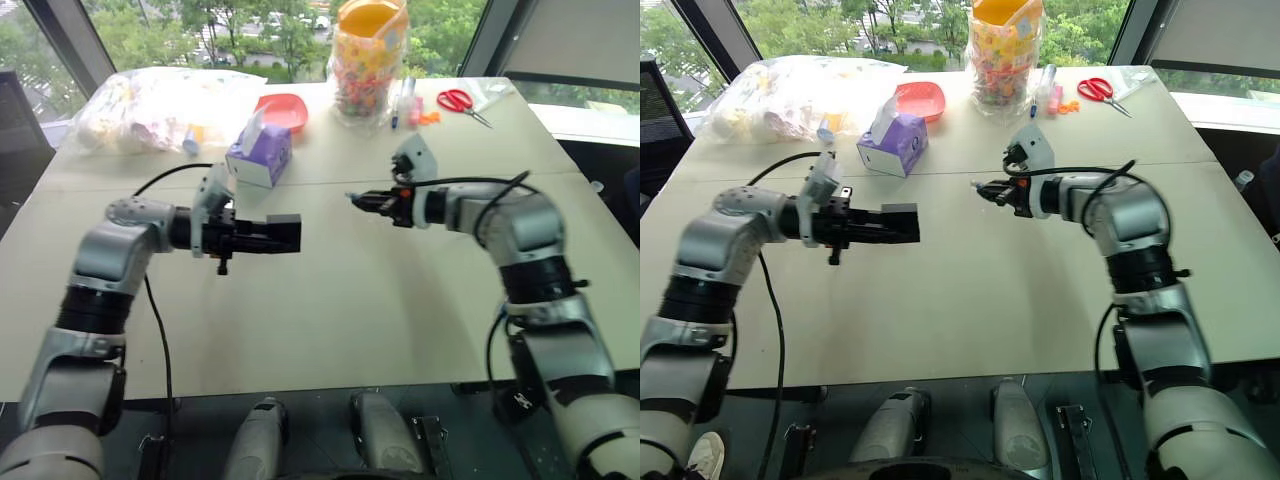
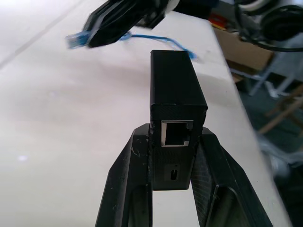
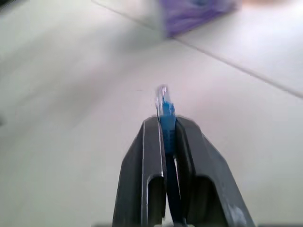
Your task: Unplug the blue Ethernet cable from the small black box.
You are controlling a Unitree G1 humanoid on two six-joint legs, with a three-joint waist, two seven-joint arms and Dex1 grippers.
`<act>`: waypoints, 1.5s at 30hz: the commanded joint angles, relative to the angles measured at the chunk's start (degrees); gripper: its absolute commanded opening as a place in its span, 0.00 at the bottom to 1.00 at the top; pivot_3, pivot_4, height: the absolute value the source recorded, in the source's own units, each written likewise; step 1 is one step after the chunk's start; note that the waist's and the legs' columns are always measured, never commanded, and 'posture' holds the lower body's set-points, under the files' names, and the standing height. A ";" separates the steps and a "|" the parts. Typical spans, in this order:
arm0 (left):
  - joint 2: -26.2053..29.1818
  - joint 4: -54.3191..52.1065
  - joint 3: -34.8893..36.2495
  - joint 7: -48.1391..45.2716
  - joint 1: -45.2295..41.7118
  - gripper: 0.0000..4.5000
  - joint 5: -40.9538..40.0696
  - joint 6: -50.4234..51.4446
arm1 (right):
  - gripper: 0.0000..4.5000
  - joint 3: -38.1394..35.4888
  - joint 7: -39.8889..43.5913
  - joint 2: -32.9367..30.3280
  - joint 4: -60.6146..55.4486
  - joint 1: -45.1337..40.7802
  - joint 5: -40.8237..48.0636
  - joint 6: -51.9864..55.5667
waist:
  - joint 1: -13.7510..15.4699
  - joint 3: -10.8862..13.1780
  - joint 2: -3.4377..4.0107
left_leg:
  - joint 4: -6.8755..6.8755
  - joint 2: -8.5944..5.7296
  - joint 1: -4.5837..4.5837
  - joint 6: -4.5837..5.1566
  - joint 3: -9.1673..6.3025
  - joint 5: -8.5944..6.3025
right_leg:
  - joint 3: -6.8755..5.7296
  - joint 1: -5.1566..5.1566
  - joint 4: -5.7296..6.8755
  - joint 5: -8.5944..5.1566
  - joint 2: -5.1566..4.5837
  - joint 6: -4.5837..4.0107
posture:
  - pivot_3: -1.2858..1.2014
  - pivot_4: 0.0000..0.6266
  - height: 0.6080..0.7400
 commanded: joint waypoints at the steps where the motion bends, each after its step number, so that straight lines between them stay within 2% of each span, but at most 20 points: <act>1: -1.85 1.71 0.34 4.69 0.90 0.11 4.33 -7.82 | 0.00 -0.32 -9.31 2.46 9.21 -3.09 -7.64 -8.24 | 0.10 0.00 0.00 | -0.03 -0.01 -0.02 0.00 0.00 0.00 | 0.01 -0.04 -0.01 0.00 -0.01 0.00 | 0.52 0.24 1.00; 3: -3.89 2.84 0.04 7.30 1.51 0.11 6.15 -11.22 | 0.19 -0.80 -12.00 4.13 12.89 -3.31 -9.50 -10.66 | 0.27 0.00 0.00 | -0.07 -0.04 -0.08 0.00 -0.01 0.00 | 0.01 -0.09 -0.02 0.00 -0.03 -0.01 | 0.52 0.24 1.00; 4: -5.13 3.79 0.30 8.97 1.62 0.11 6.66 -12.37 | 0.24 -1.25 -13.01 4.74 13.70 -3.10 -10.02 -11.35 | 0.27 0.00 0.00 | -0.07 -0.04 -0.09 0.00 -0.02 0.00 | 0.01 -0.09 -0.02 0.00 -0.03 -0.01 | 0.52 0.24 1.00; 6: -6.87 5.72 0.57 11.23 1.78 0.11 7.88 -14.81 | 0.47 -2.49 -14.43 5.43 13.78 -2.48 -10.34 -11.71 | 0.18 0.00 0.00 | -0.07 -0.06 -0.16 0.01 -0.02 -0.01 | 0.01 -0.13 -0.06 0.00 -0.04 -0.01 | 0.52 0.24 1.00; 10: -10.31 11.10 0.82 16.06 1.56 0.11 10.71 -20.44 | 0.94 -6.22 -15.98 4.65 4.98 1.37 -8.67 -7.55 | 0.15 0.00 0.01 | -0.06 -0.05 -0.14 0.01 -0.03 -0.01 | 0.00 -0.14 -0.02 0.00 -0.03 -0.01 | 0.52 0.24 1.00; 11: -11.18 12.58 0.79 17.20 1.30 0.11 11.33 -21.67 | 0.99 -7.30 -16.09 4.35 1.56 2.76 -7.94 -5.88 | 0.25 0.00 0.01 | -0.06 -0.05 -0.13 0.01 -0.03 -0.01 | 0.00 -0.14 0.00 0.00 -0.03 -0.01 | 0.52 0.24 1.00; 15: -13.65 17.14 0.58 19.33 0.40 0.11 12.63 -25.09 | 0.99 -10.37 -16.69 3.70 -11.31 8.07 -5.70 0.78 | 0.15 0.00 0.01 | -0.02 -0.06 -0.13 0.02 -0.03 -0.01 | 0.01 -0.12 0.01 0.01 -0.03 0.00 | 0.52 0.24 1.00; 18: -16.60 23.59 0.03 23.29 0.08 0.11 15.38 -30.75 | 0.99 -15.48 -16.66 4.20 -30.51 16.39 1.32 12.07 | 0.34 -0.01 0.01 | -0.05 -0.05 -0.11 0.03 -0.05 -0.01 | 0.00 -0.12 0.03 0.00 -0.02 0.01 | 0.52 0.24 1.00; 20: -17.80 27.00 0.14 25.01 0.09 0.11 16.43 -33.65 | 0.99 -17.60 -17.66 5.30 -39.31 20.34 4.30 17.08 | 0.29 -0.01 0.01 | -0.05 -0.04 -0.13 0.05 -0.07 -0.02 | -0.01 -0.11 0.03 0.00 -0.02 0.01 | 0.52 0.24 1.00; 28: -19.35 35.34 1.12 27.83 0.49 0.11 17.88 -39.62 | 0.99 -19.83 -22.12 10.04 -51.61 26.19 8.57 25.24 | 0.16 -0.04 0.00 | 0.04 -0.03 0.13 0.14 -0.04 0.03 | 0.00 0.20 0.03 0.00 -0.01 0.02 | 0.52 0.24 1.00; 30: -19.19 35.68 1.34 27.51 1.05 0.34 17.74 -39.57 | 1.00 -20.13 -22.77 10.64 -52.68 26.86 9.09 26.23 | 0.10 -0.06 0.00 | 0.07 -0.04 0.14 0.15 -0.04 0.03 | 0.00 0.25 0.01 0.01 -0.01 0.03 | 0.52 0.24 1.00; 37: -17.70 33.49 2.77 24.96 2.56 0.99 16.01 -36.83 | 1.00 -19.55 -22.20 8.83 -55.46 29.80 10.58 28.21 | 0.06 -0.07 0.01 | 0.04 -0.03 0.17 0.15 -0.06 0.04 | -0.01 0.25 0.01 0.00 -0.01 0.03 | 0.52 0.24 1.00; 45: -12.22 17.55 4.68 19.28 7.15 0.99 10.29 -24.65 | 1.00 -19.07 -17.56 1.61 -58.53 35.02 12.79 26.68 | 0.14 -0.07 0.01 | 0.00 -0.02 0.15 0.15 -0.06 0.03 | -0.01 0.24 -0.01 -0.01 -0.01 0.02 | 0.52 0.24 1.00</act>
